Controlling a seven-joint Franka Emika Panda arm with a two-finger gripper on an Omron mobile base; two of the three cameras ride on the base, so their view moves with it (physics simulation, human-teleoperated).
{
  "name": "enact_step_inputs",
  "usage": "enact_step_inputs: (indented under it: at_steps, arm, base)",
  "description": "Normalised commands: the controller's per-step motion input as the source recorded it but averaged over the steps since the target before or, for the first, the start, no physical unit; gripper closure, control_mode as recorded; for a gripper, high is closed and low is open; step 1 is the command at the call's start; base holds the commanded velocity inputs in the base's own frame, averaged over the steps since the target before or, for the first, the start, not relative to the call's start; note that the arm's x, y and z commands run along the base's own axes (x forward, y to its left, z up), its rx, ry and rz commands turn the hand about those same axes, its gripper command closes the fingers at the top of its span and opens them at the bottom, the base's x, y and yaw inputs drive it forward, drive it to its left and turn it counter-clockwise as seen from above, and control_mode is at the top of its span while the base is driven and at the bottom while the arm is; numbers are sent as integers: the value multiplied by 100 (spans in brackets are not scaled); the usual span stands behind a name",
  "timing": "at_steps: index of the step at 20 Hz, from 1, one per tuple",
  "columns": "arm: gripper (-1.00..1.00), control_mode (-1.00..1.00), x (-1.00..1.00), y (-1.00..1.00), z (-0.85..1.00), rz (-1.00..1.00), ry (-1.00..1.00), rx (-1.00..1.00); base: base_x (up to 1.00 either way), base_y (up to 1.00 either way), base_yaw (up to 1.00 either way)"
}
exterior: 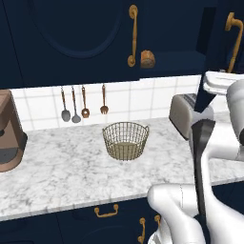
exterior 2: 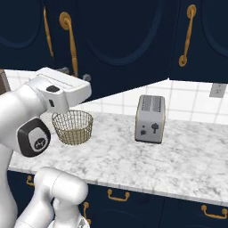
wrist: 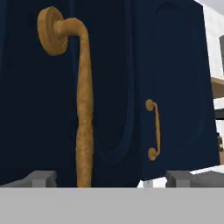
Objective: Open the cabinet, pick up the bread from the cabinet and place it in the basket. Then move the basket to the dining counter.
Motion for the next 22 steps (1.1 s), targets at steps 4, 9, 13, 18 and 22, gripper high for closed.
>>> enact_step_inputs:
  at_steps: [4, 9, 13, 18, 22]
  arm:
    - [-100, -100, -100, 96, 8, 29, -2, -2]
    - [-100, -100, -81, 95, 30, 3, -2, 0]
    - [-100, -100, 44, 83, 13, -21, 0, 0]
    - [-100, -100, 91, 36, 2, -44, 0, 0]
    - [-100, -100, 66, 2, -13, -64, -5, 1]
  base:
    - [0, 0, 0]
    - [0, 0, 0]
    - [0, 0, 0]
    - [0, 0, 0]
    - [0, 0, 0]
